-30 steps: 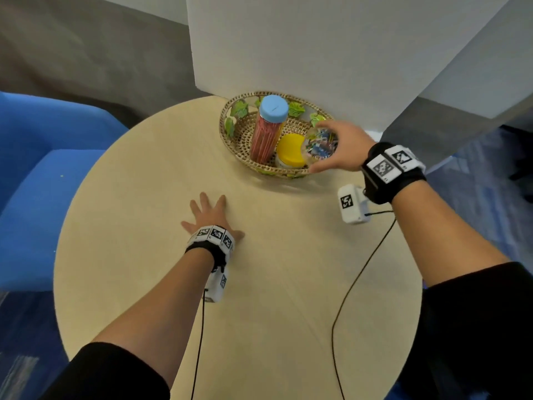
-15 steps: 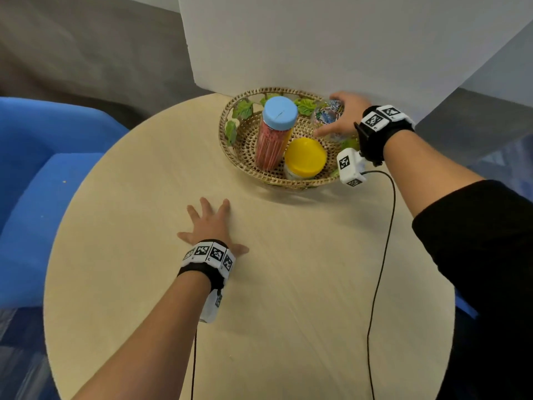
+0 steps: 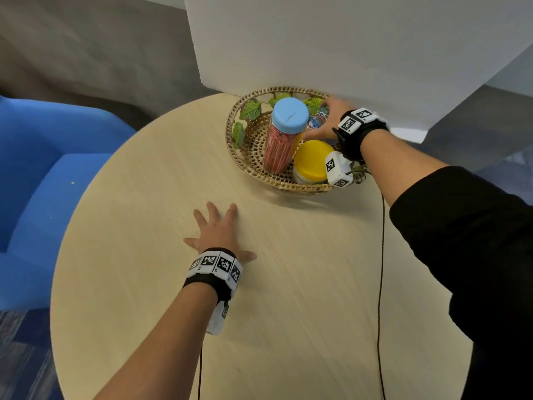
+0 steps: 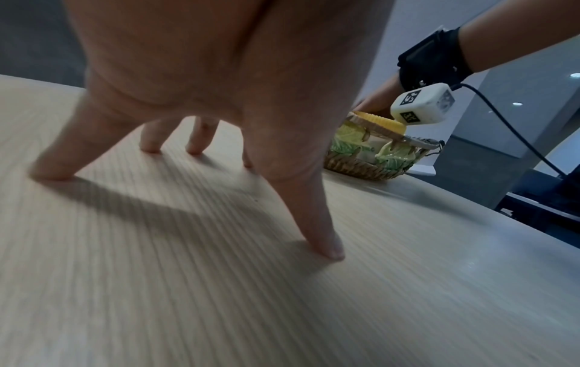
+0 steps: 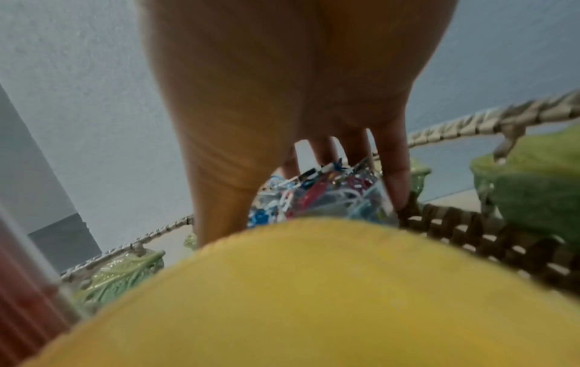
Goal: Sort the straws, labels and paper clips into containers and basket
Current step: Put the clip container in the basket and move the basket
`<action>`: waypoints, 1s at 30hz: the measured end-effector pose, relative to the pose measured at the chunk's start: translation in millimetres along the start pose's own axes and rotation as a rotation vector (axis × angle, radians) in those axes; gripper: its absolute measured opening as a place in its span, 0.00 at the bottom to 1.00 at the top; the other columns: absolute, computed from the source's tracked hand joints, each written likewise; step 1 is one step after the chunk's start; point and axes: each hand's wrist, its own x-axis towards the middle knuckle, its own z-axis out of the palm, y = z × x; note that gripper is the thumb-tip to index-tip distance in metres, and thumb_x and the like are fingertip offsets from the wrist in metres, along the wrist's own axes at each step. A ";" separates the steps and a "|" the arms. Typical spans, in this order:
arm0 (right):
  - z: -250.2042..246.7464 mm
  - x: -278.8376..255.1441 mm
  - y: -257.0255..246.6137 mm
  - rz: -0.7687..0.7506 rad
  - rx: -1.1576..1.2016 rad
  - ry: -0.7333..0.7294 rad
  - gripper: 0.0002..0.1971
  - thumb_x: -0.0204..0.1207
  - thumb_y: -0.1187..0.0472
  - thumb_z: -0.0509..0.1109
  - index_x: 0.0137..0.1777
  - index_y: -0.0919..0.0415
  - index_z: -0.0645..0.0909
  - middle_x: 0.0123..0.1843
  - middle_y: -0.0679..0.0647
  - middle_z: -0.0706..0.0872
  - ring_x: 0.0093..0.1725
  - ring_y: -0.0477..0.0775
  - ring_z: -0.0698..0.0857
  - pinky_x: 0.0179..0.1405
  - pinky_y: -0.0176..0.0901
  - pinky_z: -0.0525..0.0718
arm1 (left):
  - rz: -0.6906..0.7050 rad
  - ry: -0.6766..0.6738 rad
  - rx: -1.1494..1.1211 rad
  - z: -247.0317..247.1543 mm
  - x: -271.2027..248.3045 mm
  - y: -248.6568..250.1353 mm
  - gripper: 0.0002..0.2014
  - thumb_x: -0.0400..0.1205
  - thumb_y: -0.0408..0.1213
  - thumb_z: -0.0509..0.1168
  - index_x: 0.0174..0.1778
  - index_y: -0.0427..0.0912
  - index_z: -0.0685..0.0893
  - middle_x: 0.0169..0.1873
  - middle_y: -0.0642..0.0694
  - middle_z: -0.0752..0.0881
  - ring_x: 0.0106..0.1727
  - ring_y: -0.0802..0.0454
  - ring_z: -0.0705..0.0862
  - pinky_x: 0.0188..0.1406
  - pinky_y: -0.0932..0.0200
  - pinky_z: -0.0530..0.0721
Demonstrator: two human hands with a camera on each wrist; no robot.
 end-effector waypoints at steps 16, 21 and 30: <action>-27.8 -37.4 43.2 0.185 0.270 0.042 0.35 0.71 0.43 0.78 0.76 0.51 0.74 0.75 0.58 0.78 0.68 0.62 0.81 0.67 0.57 0.81 | 0.215 0.315 -0.470 -18.7 21.8 -6.0 0.22 0.80 0.42 0.73 0.70 0.47 0.79 0.67 0.42 0.77 0.67 0.41 0.78 0.63 0.45 0.82; -1.9 -87.3 80.5 0.460 0.450 0.203 0.40 0.74 0.48 0.75 0.82 0.56 0.61 0.70 0.59 0.74 0.60 0.66 0.83 0.61 0.55 0.85 | 0.307 0.381 -1.097 -10.0 29.5 1.8 0.20 0.86 0.40 0.66 0.75 0.51 0.75 0.61 0.47 0.85 0.55 0.49 0.89 0.55 0.48 0.90; 71.2 -85.9 84.7 0.339 1.325 -0.019 0.21 0.81 0.73 0.65 0.70 0.55 0.79 0.65 0.59 0.87 0.60 0.67 0.88 0.48 0.70 0.89 | 0.115 0.262 -1.410 -65.1 63.4 39.3 0.41 0.85 0.43 0.68 0.88 0.47 0.50 0.72 0.37 0.76 0.64 0.41 0.85 0.50 0.45 0.92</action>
